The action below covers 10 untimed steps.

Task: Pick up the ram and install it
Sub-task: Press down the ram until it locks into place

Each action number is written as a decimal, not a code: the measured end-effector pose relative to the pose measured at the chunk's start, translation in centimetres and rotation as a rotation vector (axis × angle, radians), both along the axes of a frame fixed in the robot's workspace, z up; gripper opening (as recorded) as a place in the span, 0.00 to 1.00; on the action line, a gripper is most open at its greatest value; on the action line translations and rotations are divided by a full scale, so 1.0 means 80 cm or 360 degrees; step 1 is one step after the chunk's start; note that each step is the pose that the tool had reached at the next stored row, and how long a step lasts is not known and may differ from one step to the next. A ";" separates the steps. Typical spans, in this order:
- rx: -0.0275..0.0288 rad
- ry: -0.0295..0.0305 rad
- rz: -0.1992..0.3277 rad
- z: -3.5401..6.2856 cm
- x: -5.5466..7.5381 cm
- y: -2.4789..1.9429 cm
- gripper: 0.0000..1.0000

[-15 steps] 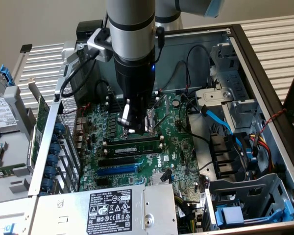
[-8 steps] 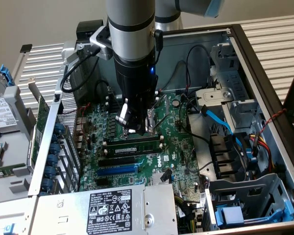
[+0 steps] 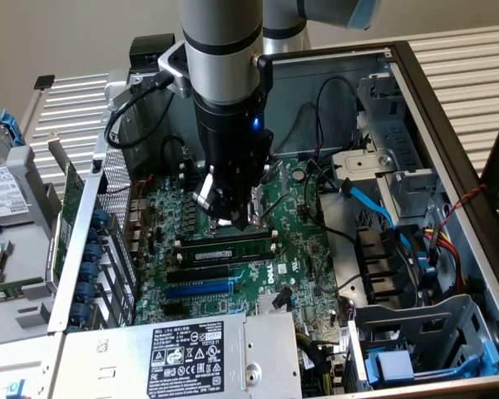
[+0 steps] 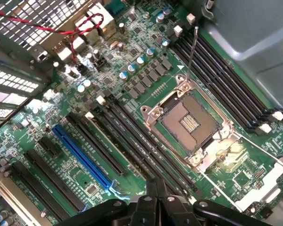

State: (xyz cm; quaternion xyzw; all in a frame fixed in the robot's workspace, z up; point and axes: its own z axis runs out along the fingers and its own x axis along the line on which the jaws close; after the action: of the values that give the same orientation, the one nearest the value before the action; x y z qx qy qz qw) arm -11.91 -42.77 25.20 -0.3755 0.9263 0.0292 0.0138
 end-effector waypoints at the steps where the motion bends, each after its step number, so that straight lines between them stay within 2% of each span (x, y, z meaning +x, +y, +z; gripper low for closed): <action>1: 0.00002 -0.00001 -0.0027 0.000 0.000 0.0000 0.11; 10: 0.00014 0.00001 -0.0265 -0.001 0.000 0.0000 0.11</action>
State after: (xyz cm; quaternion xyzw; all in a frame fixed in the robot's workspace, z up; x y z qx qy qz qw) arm -11.91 -42.77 25.11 -0.2970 0.9543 0.0283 0.0163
